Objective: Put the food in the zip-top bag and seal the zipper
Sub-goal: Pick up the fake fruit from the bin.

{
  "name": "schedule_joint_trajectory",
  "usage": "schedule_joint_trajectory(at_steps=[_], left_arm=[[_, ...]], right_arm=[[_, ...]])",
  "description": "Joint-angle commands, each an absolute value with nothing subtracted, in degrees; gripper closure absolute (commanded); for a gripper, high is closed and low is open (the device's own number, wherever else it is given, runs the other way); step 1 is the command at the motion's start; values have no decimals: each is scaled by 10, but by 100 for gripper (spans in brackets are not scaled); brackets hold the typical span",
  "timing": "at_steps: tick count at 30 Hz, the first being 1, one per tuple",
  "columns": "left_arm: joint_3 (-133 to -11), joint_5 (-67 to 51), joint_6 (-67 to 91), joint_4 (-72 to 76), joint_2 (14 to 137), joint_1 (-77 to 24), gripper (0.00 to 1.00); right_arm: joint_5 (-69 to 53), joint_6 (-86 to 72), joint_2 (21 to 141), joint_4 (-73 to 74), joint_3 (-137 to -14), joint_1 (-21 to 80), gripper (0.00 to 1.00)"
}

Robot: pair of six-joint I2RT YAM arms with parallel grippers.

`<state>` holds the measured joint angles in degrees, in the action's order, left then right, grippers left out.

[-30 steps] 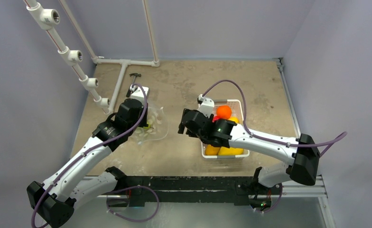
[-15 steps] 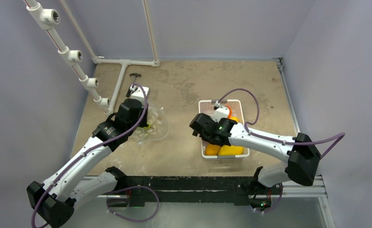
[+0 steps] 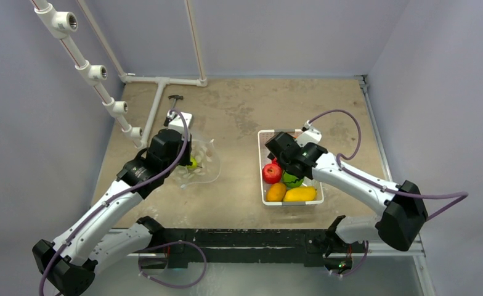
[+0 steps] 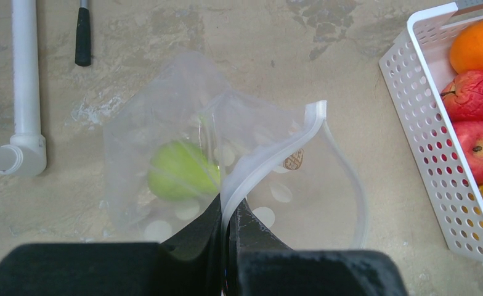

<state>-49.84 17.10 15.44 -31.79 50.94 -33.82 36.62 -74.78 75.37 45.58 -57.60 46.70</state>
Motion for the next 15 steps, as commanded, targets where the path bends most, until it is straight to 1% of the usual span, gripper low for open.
schedule_joint_trajectory(at_steps=[1, 5, 15], left_arm=[[-498, 160, 156, -294, 497, -338, 100], [-497, 155, 156, -293, 493, -338, 100], [-497, 152, 155, -293, 489, -338, 100]], right_arm=[[403, -745, 753, 464, -584, 444, 16], [412, -726, 778, 451, -603, 427, 16], [386, -614, 844, 334, -622, 394, 17]])
